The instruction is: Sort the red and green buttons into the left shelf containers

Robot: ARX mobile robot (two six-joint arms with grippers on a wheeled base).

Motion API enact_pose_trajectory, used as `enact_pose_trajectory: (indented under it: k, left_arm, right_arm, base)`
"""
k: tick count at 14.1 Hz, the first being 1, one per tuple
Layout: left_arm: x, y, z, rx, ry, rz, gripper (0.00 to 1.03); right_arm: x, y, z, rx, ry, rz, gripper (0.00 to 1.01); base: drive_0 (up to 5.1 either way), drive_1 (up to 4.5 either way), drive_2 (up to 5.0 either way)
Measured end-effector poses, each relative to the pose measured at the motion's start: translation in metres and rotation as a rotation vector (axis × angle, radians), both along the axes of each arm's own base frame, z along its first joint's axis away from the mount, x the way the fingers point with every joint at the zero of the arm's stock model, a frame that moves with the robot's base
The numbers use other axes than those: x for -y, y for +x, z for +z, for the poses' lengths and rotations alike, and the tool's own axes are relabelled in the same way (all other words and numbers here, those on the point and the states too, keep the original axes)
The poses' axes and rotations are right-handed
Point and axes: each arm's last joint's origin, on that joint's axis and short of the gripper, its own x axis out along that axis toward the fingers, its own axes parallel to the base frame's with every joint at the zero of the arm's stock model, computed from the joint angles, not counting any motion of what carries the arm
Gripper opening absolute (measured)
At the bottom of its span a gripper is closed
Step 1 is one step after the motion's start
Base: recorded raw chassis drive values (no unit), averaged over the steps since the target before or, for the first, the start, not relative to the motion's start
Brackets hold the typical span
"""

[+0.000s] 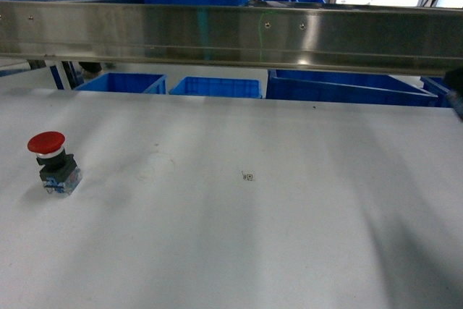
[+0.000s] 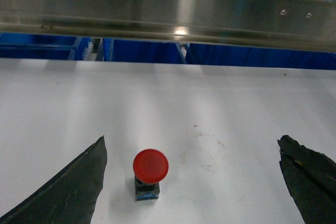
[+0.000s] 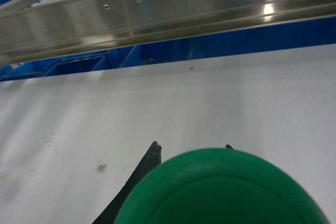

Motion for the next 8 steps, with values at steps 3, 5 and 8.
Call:
enact_pose_trajectory:
  k: [3,5,8]
  left_arm:
    - [0.009,0.029,-0.02,-0.064,0.049,0.04,0.98]
    - [0.006,0.061,-0.045,-0.118,0.113,0.061,0.98]
    - [0.0,0.084,-0.058,-0.136,0.148,0.061,0.98]
  right_arm:
    - [0.01,-0.027,0.027,0.012,0.161,-0.002,0.27]
    - [0.01,-0.026,0.024,-0.003,0.171,-0.004,0.27]
    - [0.01,-0.026,0.024,-0.005,0.172,-0.004,0.27]
  base:
    - [0.0,0.0,0.0]
    - [0.0,0.0,0.0]
    - [0.0,0.0,0.0]
